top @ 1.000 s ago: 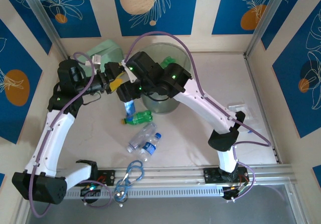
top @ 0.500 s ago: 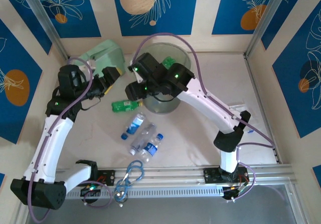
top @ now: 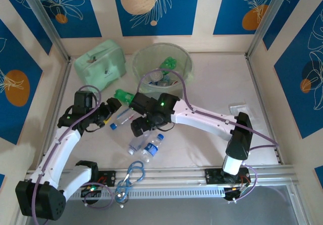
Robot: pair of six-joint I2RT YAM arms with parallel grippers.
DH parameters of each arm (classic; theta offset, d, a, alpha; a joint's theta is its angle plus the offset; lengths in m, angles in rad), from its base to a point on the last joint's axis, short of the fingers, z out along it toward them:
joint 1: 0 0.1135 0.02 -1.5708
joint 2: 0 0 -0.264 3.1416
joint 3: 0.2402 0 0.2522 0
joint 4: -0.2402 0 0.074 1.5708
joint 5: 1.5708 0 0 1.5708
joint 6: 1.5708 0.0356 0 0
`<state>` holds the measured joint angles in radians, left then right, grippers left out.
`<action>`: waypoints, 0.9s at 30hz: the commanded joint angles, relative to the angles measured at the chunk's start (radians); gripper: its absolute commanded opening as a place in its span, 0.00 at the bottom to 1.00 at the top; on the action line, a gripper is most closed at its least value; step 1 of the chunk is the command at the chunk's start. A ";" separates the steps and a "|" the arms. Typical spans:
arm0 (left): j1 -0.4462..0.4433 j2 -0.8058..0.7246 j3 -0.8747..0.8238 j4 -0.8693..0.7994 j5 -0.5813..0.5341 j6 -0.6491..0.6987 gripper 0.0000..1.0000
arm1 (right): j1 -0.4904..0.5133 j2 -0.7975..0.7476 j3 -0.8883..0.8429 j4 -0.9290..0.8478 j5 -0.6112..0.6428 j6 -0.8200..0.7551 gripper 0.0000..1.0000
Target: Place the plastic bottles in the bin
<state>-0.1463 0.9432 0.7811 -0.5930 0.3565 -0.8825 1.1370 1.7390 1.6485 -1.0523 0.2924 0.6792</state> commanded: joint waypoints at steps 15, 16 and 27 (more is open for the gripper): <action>-0.001 -0.030 -0.054 -0.023 -0.064 0.005 0.88 | 0.031 0.034 -0.218 -0.007 -0.105 0.468 0.79; -0.001 -0.032 -0.055 -0.025 -0.065 0.007 0.88 | 0.032 0.047 -0.222 0.006 -0.127 0.470 0.81; 0.006 -0.051 -0.054 -0.051 -0.065 0.056 0.91 | -0.031 0.161 -0.257 0.078 -0.270 0.488 0.86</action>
<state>-0.1459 0.8993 0.7242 -0.6178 0.3016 -0.8600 1.1301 1.8629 1.4170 -0.9733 0.0978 1.1248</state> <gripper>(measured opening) 0.906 0.865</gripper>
